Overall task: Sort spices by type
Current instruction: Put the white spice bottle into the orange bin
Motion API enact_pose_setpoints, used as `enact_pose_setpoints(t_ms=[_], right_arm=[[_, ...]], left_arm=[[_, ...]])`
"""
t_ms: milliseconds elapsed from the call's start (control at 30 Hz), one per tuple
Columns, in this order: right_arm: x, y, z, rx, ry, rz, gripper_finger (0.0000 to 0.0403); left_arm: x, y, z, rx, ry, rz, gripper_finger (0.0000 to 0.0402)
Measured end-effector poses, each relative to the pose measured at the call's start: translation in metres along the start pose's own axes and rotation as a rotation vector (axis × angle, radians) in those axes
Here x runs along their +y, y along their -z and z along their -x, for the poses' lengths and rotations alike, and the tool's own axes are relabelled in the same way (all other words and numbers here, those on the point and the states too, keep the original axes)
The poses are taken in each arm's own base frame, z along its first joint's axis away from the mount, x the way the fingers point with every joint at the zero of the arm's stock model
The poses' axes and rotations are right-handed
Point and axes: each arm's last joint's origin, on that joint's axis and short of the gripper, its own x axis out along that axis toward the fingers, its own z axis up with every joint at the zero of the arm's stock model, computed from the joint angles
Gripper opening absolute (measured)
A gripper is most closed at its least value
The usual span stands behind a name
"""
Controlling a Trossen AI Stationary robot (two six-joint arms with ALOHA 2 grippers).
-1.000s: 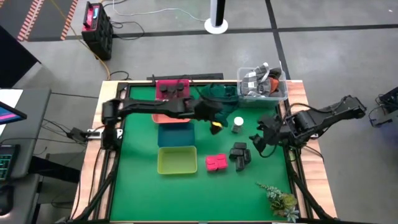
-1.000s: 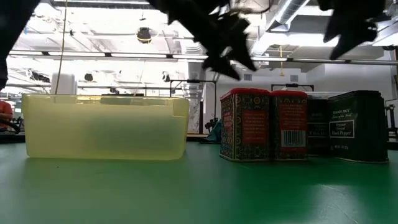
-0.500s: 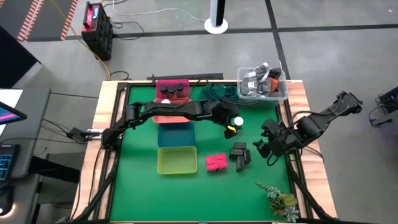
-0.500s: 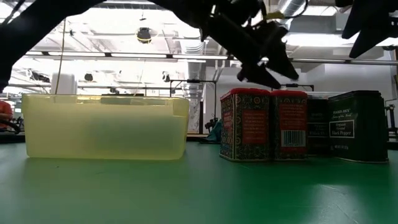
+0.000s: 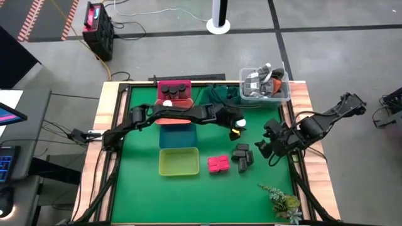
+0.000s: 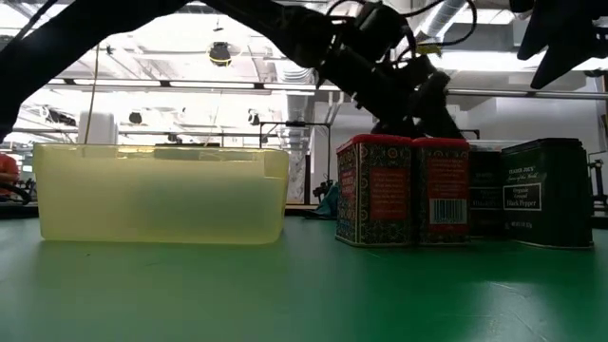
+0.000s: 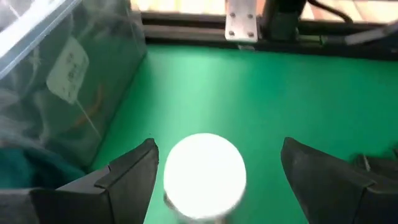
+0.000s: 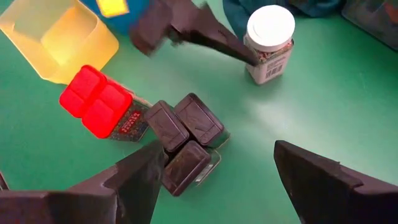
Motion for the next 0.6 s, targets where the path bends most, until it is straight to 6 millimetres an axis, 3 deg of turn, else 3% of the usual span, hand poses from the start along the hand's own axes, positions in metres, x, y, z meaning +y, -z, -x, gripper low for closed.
enact_pose_setpoints(t_ms=[400,600], right_arm=[[0.001,-0.001,0.000,-0.012,-0.007,-0.011,0.0327],[0.001,-0.002,0.000,-0.031,-0.003,-0.013,0.0327]], left_arm=[[0.001,0.015,-0.013,0.035,-0.021,0.083,0.0320],[0.001,0.015,-0.013,0.038,-0.017,0.141,0.0274]])
